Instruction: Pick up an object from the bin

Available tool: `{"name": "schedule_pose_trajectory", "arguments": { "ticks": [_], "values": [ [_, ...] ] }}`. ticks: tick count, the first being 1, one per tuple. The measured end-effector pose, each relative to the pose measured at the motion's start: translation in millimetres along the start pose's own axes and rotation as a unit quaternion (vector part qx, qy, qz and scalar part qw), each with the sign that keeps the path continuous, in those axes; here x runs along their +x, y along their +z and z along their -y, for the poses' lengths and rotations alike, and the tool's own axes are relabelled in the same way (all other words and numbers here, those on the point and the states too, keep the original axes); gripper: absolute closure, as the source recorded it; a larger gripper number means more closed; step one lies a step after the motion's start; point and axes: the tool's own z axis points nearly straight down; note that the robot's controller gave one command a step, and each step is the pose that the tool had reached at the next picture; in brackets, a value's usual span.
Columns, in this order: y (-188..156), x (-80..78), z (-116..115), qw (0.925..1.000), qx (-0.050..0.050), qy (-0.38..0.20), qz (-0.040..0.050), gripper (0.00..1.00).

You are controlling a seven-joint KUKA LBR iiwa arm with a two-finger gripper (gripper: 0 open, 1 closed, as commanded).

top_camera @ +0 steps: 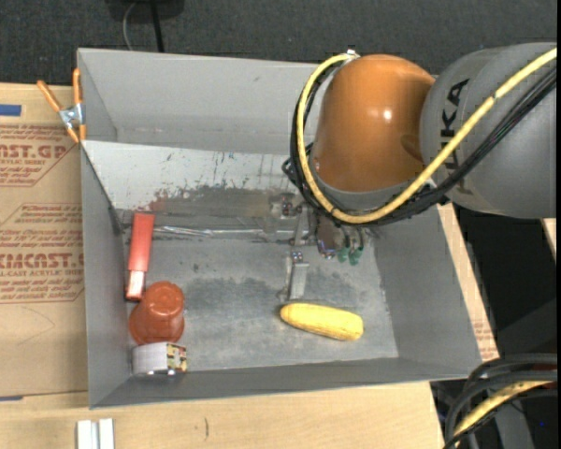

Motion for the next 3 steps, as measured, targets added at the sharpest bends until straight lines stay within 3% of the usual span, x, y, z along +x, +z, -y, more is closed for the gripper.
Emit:
{"name": "schedule_pose_trajectory", "arguments": {
  "ticks": [1, 2, 3],
  "values": [
    [-4, -1.5, 0, 1.0, -0.001, 0.001, 0.004, 0.0],
    [26, 6.1, 42, 0.9998, -0.001, -0.021, 0.0044, 0.0],
    [44, 34.5, 69, 1.0, 0.0, 0.002, 0.0026, 0.0]
  ]
}}
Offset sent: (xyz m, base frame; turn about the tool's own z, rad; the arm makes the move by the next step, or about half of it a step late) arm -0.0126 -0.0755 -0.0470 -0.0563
